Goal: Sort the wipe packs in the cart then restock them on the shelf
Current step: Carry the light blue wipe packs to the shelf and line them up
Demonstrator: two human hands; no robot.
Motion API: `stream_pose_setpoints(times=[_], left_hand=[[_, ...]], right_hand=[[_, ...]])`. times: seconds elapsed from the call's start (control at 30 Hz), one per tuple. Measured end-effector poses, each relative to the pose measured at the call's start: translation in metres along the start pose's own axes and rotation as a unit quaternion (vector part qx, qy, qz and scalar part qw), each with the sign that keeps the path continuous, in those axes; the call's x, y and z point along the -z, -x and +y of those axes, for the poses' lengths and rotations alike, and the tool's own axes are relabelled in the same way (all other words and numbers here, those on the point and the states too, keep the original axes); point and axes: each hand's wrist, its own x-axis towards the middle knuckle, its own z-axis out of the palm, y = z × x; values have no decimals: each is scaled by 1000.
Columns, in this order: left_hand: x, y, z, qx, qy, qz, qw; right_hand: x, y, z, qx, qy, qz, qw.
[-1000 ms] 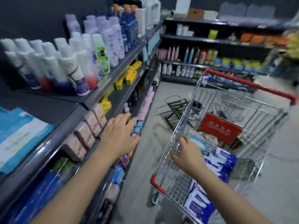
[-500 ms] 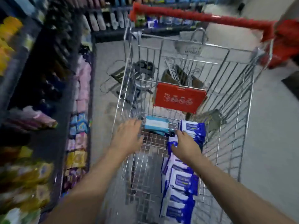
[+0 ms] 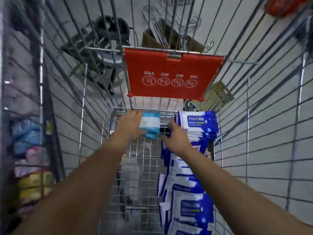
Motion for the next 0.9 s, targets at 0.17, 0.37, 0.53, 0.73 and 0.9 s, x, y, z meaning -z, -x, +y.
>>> stream_pose_setpoints(times=[0.17,0.37,0.53,0.73,0.9], left_hand=[[-26,14,2,30,-36,26,999],[-72,51,4,46,117,135,983],[-61,79,24,277,402,136,862],[11,109,51,273,757,96,585],[75,158,51,249,600,162,743]], right_hand=[[-31,-19,9,-18,-96,51,994],[-54,-21,-5,-43,-131,15,990],[-56,4,-17,-10,-210,58,976],[-43,55,-53,-91,-411,-95,902],[3,108,-96,-26,-485,-137,863]])
